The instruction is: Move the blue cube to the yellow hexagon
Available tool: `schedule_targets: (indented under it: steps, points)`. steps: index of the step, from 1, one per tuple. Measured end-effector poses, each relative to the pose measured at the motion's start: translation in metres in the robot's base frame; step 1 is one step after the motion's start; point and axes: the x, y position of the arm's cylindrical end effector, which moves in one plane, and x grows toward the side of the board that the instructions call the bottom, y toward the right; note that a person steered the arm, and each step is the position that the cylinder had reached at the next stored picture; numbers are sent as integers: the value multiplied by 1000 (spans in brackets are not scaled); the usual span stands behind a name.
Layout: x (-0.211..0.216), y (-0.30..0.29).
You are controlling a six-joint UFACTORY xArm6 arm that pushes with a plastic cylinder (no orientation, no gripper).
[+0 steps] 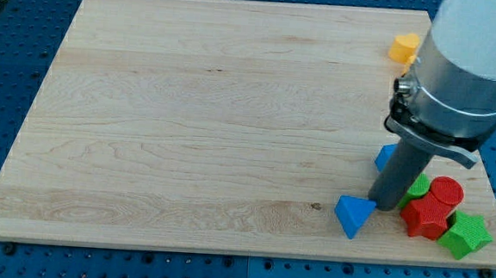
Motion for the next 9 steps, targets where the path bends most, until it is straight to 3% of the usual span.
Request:
schedule_targets:
  steps: [1, 3, 7, 9]
  points:
    - [0, 17]
    - [-2, -4]
    - [-44, -4]
    - [-36, 18]
